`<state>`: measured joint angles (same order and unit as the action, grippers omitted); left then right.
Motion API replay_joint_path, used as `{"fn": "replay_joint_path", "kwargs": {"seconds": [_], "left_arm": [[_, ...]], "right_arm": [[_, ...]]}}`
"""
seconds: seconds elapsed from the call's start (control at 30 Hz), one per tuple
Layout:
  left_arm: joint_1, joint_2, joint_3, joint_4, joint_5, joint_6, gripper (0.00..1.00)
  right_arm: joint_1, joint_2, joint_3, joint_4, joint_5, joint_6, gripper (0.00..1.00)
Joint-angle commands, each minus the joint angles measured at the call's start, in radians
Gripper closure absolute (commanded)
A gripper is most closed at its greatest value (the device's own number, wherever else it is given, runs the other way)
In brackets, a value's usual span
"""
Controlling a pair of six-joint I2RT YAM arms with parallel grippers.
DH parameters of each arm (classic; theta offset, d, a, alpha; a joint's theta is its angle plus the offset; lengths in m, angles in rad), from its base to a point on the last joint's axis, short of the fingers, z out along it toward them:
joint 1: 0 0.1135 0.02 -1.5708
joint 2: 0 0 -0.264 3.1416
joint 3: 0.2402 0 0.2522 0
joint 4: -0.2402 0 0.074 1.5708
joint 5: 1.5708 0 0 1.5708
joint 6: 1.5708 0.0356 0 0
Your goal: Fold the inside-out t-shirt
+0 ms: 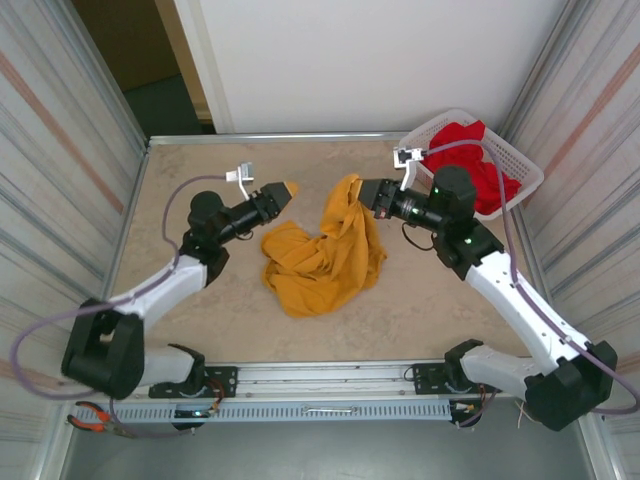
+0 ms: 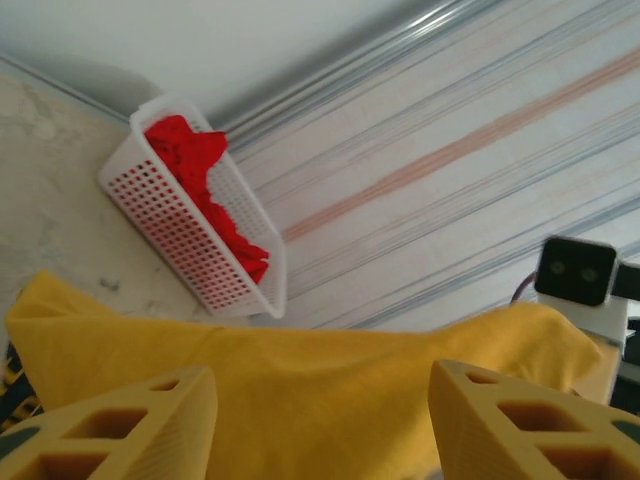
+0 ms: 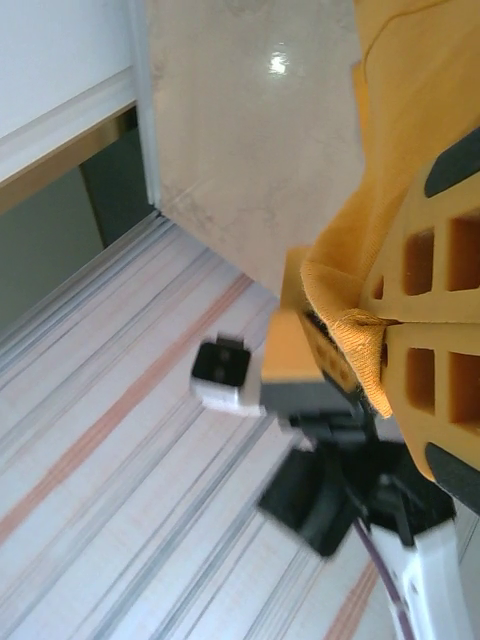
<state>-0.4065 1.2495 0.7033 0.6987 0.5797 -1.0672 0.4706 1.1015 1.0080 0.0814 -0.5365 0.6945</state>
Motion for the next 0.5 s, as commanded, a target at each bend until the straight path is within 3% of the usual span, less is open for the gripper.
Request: {"fn": "replay_joint_path", "kwargs": {"seconds": [0.0,0.17,0.47], "left_arm": [[-0.098,-0.169,0.003,-0.281,-0.188,0.226,0.4],[-0.29,-0.253,0.05,-0.506,-0.442,0.483,0.39],[-0.442,-0.104,0.22,-0.515,-0.497,0.709,0.45]], "right_arm": [[-0.004,0.009,-0.011,0.058,-0.044,0.043,1.0],[-0.003,0.019,-0.02,0.05,-0.027,0.049,1.0],[0.003,0.014,-0.051,0.024,0.029,0.063,1.0]]}}
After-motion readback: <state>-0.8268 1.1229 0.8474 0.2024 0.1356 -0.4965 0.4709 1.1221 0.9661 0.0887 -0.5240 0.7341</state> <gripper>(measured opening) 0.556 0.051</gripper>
